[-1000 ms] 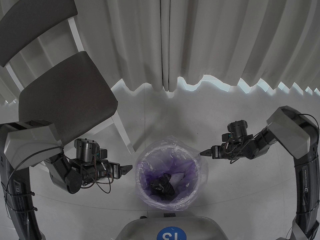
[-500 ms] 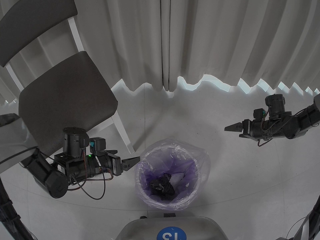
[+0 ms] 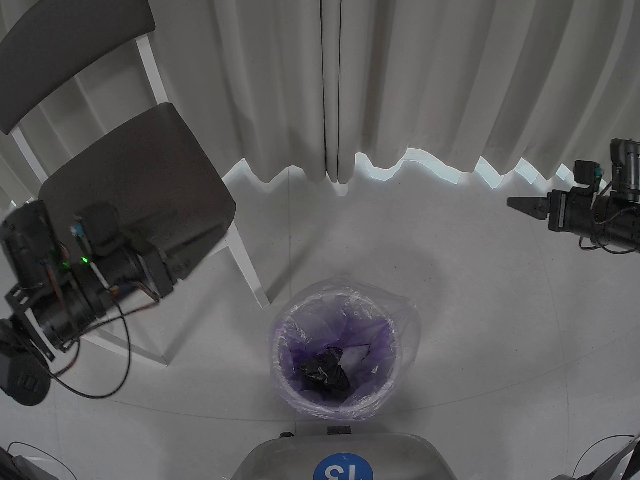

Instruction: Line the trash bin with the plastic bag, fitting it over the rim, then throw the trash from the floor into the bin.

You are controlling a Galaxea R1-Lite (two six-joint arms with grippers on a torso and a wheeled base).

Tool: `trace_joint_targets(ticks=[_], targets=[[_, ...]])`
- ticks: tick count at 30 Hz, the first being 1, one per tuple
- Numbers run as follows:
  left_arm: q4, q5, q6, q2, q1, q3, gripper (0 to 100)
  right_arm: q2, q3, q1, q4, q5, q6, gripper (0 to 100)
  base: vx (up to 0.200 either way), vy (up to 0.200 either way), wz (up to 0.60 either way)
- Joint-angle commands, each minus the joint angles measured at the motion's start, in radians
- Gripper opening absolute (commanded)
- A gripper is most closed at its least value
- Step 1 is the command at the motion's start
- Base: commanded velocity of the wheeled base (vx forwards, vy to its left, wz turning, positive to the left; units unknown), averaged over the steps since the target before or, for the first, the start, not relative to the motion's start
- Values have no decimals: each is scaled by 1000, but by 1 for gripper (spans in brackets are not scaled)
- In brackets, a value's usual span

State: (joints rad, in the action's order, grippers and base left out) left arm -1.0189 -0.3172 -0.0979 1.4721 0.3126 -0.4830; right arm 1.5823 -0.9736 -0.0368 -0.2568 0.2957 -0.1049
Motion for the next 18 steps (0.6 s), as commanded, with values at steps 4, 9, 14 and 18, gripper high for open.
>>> trace_joint_targets(ticks=[4,9,14,18], targets=[[-6,26,27,-277,-306,-123,100,-205,47,9,-234,-233,137,100,0,0,0],[33,14,26,-345,-518,-221,100,-271,52,15,-409,-244,171,100,0,0,0],[209,1,-8,-444,-624,-396,100,-341,-30,41,-487,-242,192,100,0,0,0],[441,-69,-97,-556,-627,-556,100,-441,-103,44,-432,-242,191,100,0,0,0]])
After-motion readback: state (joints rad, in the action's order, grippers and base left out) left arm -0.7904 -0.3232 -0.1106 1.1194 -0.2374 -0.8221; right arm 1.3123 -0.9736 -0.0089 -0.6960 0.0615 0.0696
